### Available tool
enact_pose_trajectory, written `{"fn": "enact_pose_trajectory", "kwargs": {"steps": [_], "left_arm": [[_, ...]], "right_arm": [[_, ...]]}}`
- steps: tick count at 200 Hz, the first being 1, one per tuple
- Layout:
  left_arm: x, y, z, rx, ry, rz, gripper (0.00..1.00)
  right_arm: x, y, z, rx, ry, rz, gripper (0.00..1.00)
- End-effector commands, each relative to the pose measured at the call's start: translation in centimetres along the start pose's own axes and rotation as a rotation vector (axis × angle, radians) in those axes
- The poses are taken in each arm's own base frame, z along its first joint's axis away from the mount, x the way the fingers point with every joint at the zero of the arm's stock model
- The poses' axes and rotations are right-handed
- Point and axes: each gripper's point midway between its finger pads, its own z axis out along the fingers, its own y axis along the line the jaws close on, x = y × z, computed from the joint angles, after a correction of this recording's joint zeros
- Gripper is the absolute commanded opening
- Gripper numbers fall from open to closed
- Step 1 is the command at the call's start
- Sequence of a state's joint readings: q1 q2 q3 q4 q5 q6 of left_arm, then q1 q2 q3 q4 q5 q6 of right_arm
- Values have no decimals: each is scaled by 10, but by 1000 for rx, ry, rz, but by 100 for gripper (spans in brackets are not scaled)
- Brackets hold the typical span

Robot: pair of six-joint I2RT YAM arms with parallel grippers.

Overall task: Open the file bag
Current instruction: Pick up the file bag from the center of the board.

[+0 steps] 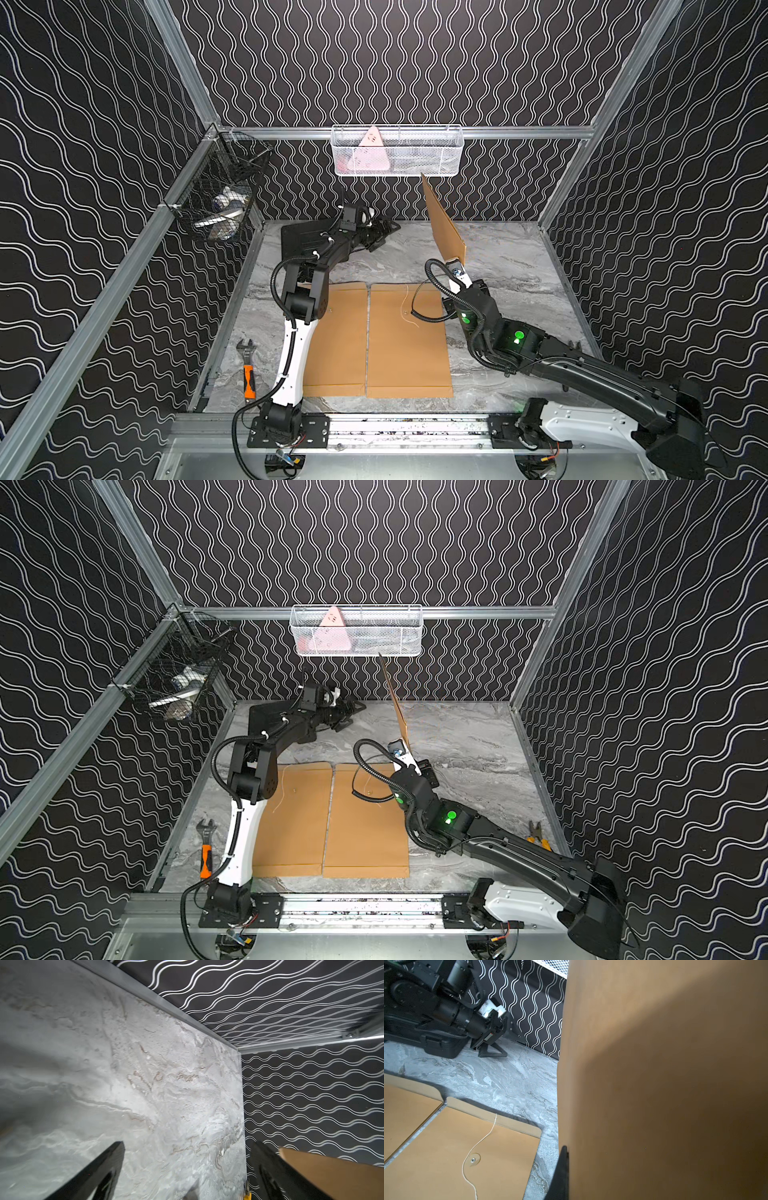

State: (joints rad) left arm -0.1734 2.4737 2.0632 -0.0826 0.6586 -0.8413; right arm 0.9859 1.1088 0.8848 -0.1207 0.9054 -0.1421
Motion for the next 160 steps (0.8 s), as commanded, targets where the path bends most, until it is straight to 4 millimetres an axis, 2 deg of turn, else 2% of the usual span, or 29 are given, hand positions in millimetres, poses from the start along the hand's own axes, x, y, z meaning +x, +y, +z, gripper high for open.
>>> {"fn": "enact_pose_trajectory", "kwargs": {"steps": [1, 52, 160], "left_arm": [[53, -436, -423, 628, -516, 625, 99], [68, -475, -462, 726, -507, 647, 99], [120, -486, -528, 769, -560, 661, 99]], "right_arm": [[-10, 7, 2, -10, -39, 5, 0], [-14, 22, 7, -26, -55, -31, 0], [-12, 28, 12, -16, -69, -52, 0]]}}
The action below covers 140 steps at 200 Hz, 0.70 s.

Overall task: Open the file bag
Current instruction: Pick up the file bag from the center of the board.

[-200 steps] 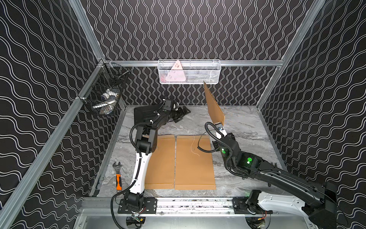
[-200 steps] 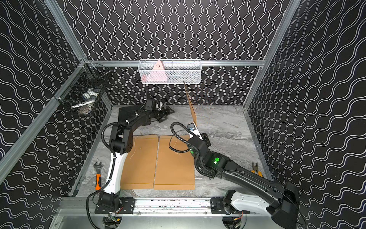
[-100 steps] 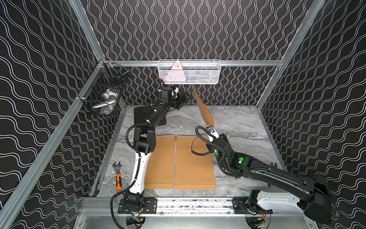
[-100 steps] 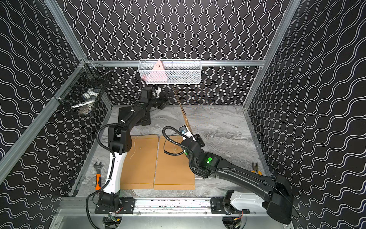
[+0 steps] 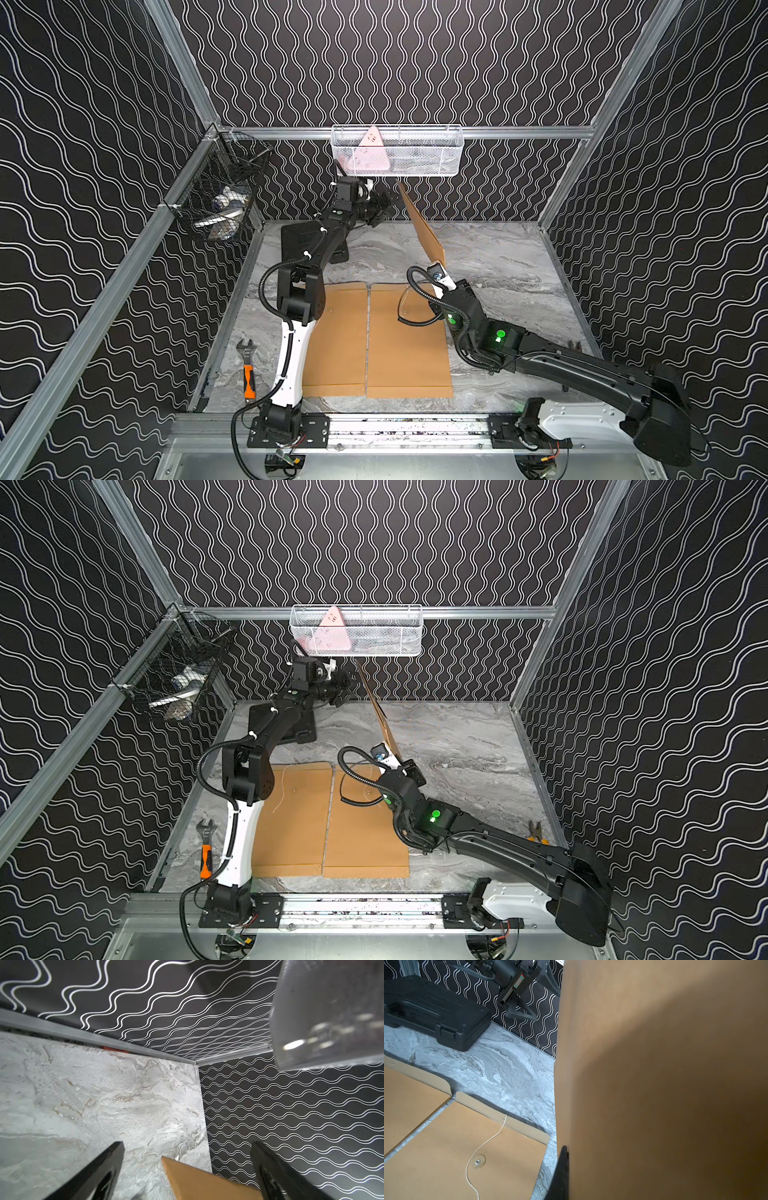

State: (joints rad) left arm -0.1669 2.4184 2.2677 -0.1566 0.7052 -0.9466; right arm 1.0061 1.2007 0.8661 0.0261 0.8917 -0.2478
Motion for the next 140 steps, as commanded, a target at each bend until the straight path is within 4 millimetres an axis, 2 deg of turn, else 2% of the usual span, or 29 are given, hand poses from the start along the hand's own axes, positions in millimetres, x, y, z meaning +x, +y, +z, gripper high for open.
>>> {"fn": "enact_pose_trajectory", "kwargs": {"steps": [1, 54, 106, 126, 140], "left_arm": [[129, -455, -436, 655, -458, 659, 99], [159, -452, -465, 672, -473, 650, 98], [190, -462, -500, 706, -487, 675, 97], [196, -458, -502, 681, -482, 691, 97], [195, -448, -495, 626, -476, 692, 97]], "right_arm": [[-9, -2, 0, 13, -37, 29, 0], [-8, -1, 1, 19, -40, 30, 0], [-6, 6, 6, 16, -39, 23, 0], [-4, 10, 8, 14, -35, 15, 0], [-3, 12, 10, 16, -33, 10, 0]]}}
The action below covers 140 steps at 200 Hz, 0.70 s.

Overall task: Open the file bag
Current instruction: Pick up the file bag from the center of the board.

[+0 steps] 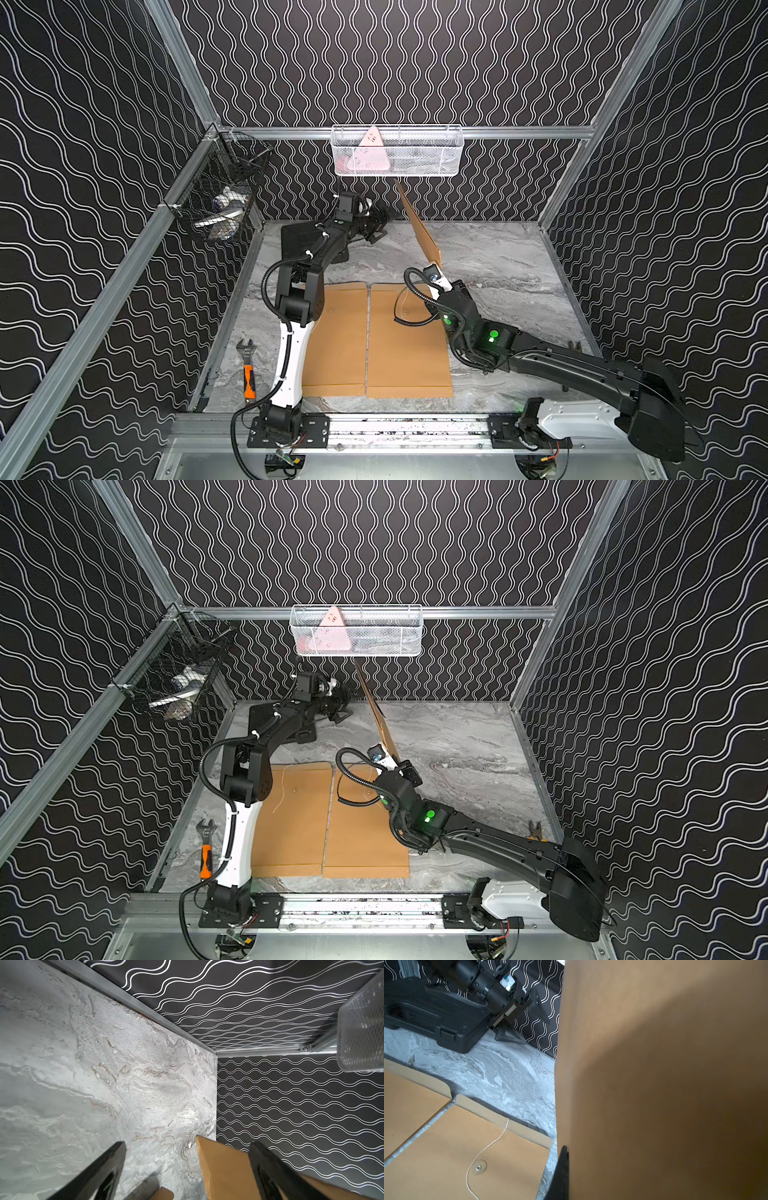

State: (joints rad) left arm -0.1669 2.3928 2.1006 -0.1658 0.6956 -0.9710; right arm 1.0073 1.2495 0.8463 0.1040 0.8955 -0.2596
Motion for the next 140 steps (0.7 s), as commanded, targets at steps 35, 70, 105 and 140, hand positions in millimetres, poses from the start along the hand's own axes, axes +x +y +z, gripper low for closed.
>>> {"fn": "enact_pose_trajectory", "kwargs": {"steps": [35, 70, 105, 140], "left_arm": [[226, -376, -490, 510, -518, 791, 97], [213, -333, -470, 308, -526, 790, 96], [240, -349, -505, 354, -562, 842, 95], [271, -362, -540, 418, -600, 891, 95]], "right_arm": [[-7, 5, 4, -1, -25, 18, 0], [-8, 2, 3, -1, -32, 21, 0], [-1, 0, 8, 1, -17, 25, 0], [0, 2, 15, -9, -12, 36, 0]]}}
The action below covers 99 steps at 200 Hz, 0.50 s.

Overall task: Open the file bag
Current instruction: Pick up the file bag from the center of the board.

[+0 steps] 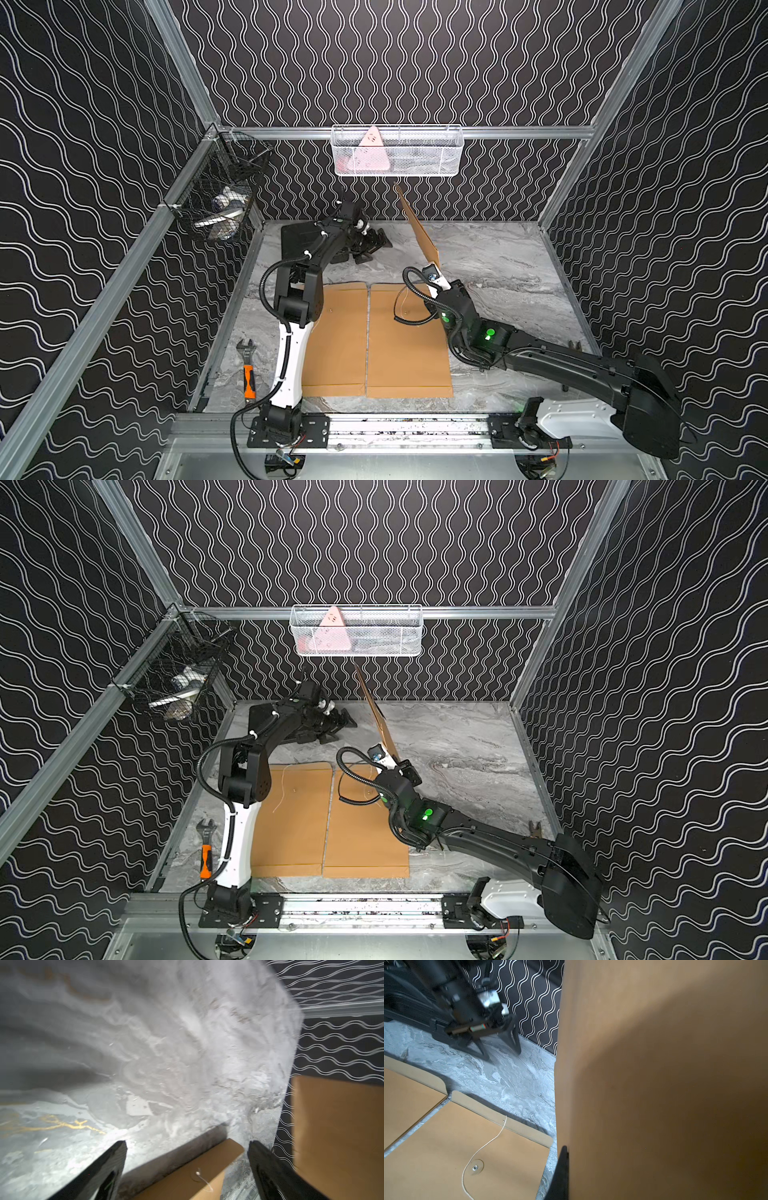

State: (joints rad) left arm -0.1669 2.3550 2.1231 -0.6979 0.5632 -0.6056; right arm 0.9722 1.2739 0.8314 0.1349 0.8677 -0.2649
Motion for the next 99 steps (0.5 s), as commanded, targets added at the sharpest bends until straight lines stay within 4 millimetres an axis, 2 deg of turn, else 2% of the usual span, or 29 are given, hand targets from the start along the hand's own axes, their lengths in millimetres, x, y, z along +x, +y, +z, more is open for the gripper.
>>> {"fn": "enact_pose_trajectory", "kwargs": {"steps": [1, 11, 24, 40, 74, 99], "left_arm": [[290, -251, -587, 639, -943, 746, 95], [294, -250, -591, 638, -961, 750, 95], [289, -249, -591, 635, -979, 735, 94], [285, -260, -592, 706, -965, 734, 93], [300, -283, -623, 824, -993, 792, 92], [309, -289, -632, 870, -988, 806, 92]], "right_arm": [[-9, 2, 4, -11, -28, 39, 0], [-8, 4, 6, -16, -25, 38, 0], [-7, 7, 9, -21, -22, 33, 0], [-3, 12, 13, -20, -17, 13, 0], [7, 20, 24, -6, 0, -29, 0], [9, 22, 29, 8, 2, -45, 0]]}}
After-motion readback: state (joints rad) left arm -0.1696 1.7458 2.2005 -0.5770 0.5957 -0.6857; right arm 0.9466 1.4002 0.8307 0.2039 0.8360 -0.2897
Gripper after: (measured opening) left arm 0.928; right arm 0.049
